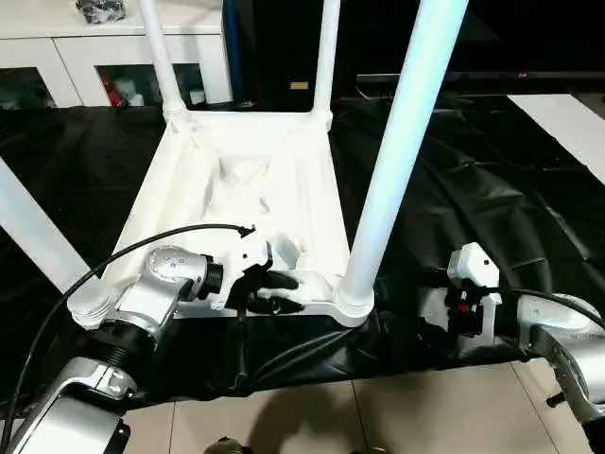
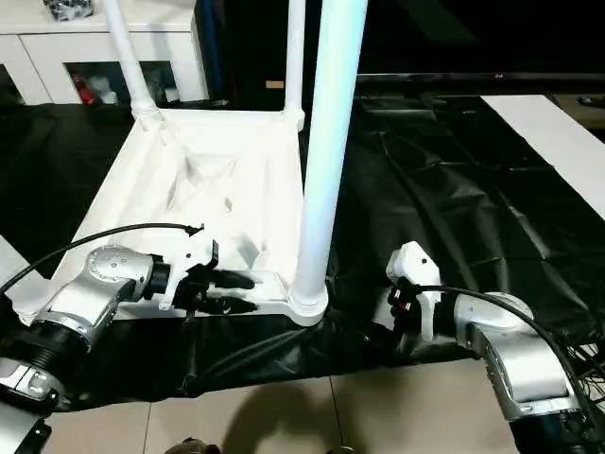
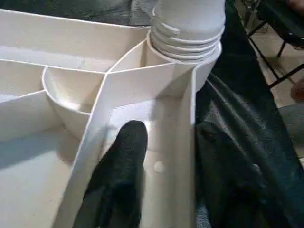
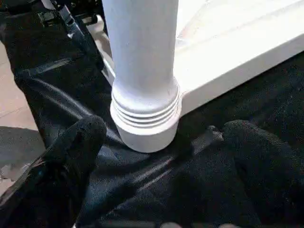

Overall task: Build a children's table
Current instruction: Rotate leg to tighten

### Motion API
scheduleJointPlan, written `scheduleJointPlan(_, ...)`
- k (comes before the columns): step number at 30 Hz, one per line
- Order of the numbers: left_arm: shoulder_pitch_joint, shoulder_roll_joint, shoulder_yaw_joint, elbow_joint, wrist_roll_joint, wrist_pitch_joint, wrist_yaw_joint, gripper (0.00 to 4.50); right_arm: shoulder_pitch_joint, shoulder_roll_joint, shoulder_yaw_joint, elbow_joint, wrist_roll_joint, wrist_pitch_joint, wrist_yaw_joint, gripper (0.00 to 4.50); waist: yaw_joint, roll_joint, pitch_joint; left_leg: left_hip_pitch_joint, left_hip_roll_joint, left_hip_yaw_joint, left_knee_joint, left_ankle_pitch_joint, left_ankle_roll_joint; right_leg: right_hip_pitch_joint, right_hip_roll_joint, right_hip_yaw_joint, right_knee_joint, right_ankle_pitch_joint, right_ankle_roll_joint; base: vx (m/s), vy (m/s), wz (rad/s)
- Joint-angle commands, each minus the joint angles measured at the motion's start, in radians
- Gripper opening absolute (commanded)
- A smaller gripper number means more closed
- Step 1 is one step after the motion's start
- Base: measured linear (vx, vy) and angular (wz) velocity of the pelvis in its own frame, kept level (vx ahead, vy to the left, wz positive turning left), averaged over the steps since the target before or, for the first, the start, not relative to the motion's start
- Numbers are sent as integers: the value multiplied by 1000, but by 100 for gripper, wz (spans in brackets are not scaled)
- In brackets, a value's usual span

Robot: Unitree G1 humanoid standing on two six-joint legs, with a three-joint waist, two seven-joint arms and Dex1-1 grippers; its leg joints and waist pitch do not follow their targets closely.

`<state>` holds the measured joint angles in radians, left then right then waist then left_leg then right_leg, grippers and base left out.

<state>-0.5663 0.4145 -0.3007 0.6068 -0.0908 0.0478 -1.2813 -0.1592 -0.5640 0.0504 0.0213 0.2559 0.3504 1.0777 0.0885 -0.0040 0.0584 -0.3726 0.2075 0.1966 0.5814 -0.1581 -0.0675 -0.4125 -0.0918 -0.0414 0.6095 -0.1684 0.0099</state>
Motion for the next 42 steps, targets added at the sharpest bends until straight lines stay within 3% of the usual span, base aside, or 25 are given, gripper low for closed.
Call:
scheduleJointPlan(1, -6, 17, -13, 16, 19, 21, -19, 156, -19, -4, 15, -18, 8, 19, -2, 450, 1, -2, -62, 17, 18, -16, -73, -380, -2, 35, -40, 26, -97, -428, -151, 0, 0, 0)
scheduleJointPlan(13, -7, 39, -16, 34, 26, 41, -47, 69, -36, 9, 32, -5, 1, 9, -11, 450, -1, 0, -64, 16, 16, -14, -72, -362, -2, 38, -40, 27, -93, -401, -158, 0, 0, 0)
scheduleJointPlan(21, -3, 42, -25, 35, 46, 58, -44, 7, -48, 16, 42, 5, -1, 3, -17, 450, -1, 0, -61, 21, 15, -16, -72, -388, -6, 33, -41, 25, -104, -498, -127, 0, 0, 0)
scheduleJointPlan(26, -12, 0, 8, 34, 17, 111, 7, 7, -73, 43, 55, 43, -17, -19, -44, 450, -4, -1, -60, 21, 14, -18, -73, -399, -10, 30, -42, 23, -107, -521, -121, 0, 0, 0)
scheduleJointPlan(29, -22, -74, 30, 22, -7, 157, 87, 7, -137, 101, 78, 161, -81, -88, -125, 450, -9, -2, -60, 23, 12, -18, -69, -407, -18, 27, -41, 20, -107, -530, -131, 0, 0, 0)
scheduleJointPlan(33, -23, -104, 16, 28, 8, 125, 106, 7, -192, 140, 99, 243, -109, -113, -156, 450, -12, -4, -61, 22, 9, -18, -68, -404, -8, 27, -39, 19, -113, -548, -114, 0, 0, 0)
scheduleJointPlan(39, -49, -113, 16, 53, 28, 97, 111, 7, -281, 179, 133, 389, -171, -165, -204, 450, -11, -2, -63, 20, 9, -17, -68, -386, -4, 27, -40, 20, -110, -529, -120, 0, 0, 0)
scheduleJointPlan(40, -51, -112, 16, 55, 28, 95, 110, 0, -285, 181, 132, 397, -172, -171, -208, 421, -12, -2, -62, 21, 9, -17, -68, -392, -5, 26, -40, 19, -111, -534, -117, 0, 0, 0)
scheduleJointPlan(42, -55, -106, 18, 66, 34, 84, 116, 0, -300, 188, 129, 432, -171, -197, -207, 411, -14, -2, -60, 21, 8, -18, -69, -412, -5, 26, -38, 18, -113, -549, -109, 0, 0, 0)
